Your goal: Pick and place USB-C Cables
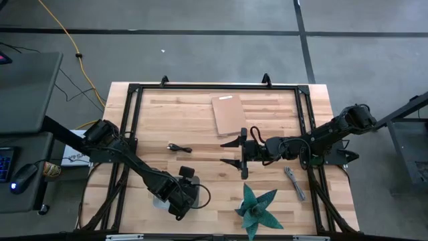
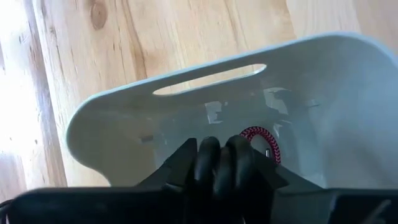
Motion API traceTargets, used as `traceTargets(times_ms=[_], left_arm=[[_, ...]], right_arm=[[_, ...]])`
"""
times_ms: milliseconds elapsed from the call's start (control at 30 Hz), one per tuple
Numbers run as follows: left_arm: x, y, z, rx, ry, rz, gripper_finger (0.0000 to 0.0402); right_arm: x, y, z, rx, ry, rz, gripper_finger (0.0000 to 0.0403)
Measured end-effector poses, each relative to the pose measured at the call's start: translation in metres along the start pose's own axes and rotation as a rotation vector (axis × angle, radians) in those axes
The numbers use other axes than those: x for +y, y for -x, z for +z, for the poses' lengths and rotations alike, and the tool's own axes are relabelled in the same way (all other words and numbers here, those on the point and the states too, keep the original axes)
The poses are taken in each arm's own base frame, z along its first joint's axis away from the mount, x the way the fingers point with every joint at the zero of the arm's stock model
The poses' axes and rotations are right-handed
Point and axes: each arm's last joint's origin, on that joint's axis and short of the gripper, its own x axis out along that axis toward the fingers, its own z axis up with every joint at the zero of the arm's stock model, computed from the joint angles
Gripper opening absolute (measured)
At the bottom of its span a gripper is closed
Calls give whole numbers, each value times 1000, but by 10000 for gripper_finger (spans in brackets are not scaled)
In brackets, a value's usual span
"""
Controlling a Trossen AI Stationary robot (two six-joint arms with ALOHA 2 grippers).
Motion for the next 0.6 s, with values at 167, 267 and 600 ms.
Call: traceTargets(times_ms=[167,267,600], left_arm=[[0,0,0,-6,14,0,99],[0,0,1,-8,18,-1,113],[-1,1,1,-7,29,-14,160]], right_arm=[[0,0,0,0,0,0,238],[0,0,0,0,0,0,238],[0,0,0,0,0,0,238]])
